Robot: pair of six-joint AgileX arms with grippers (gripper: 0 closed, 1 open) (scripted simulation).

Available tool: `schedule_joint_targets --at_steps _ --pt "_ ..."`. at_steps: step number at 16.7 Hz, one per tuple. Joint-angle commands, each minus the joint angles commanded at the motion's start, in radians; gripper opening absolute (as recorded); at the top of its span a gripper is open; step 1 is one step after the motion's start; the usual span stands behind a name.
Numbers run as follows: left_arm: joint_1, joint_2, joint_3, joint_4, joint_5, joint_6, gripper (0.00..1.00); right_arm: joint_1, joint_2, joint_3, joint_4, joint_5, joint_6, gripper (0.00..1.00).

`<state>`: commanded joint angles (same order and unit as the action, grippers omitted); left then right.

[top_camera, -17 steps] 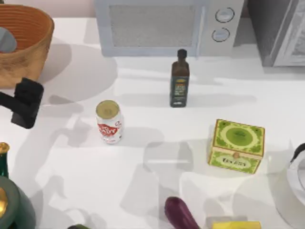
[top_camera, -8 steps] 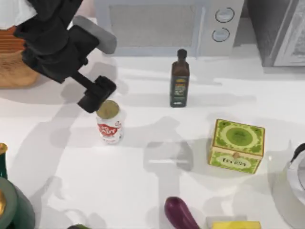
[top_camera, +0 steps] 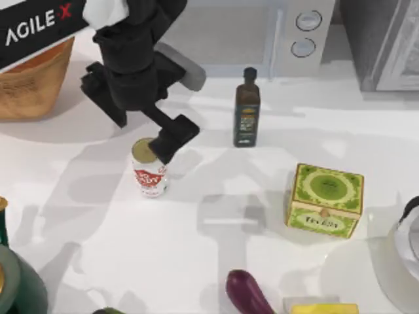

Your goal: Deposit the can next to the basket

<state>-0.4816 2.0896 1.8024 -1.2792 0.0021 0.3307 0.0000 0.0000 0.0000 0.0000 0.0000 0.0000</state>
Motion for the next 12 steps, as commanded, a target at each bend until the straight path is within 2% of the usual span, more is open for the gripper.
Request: schedule_joint_targets --at_steps 7,12 --pt "0.001 0.009 -0.013 0.016 0.0 0.002 1.0 0.0 0.0 0.0 0.0 0.0 0.0 1.0" --pt "0.0 0.036 -0.133 0.168 0.0 0.002 1.0 0.0 0.0 0.0 0.0 0.0 0.0 1.0"
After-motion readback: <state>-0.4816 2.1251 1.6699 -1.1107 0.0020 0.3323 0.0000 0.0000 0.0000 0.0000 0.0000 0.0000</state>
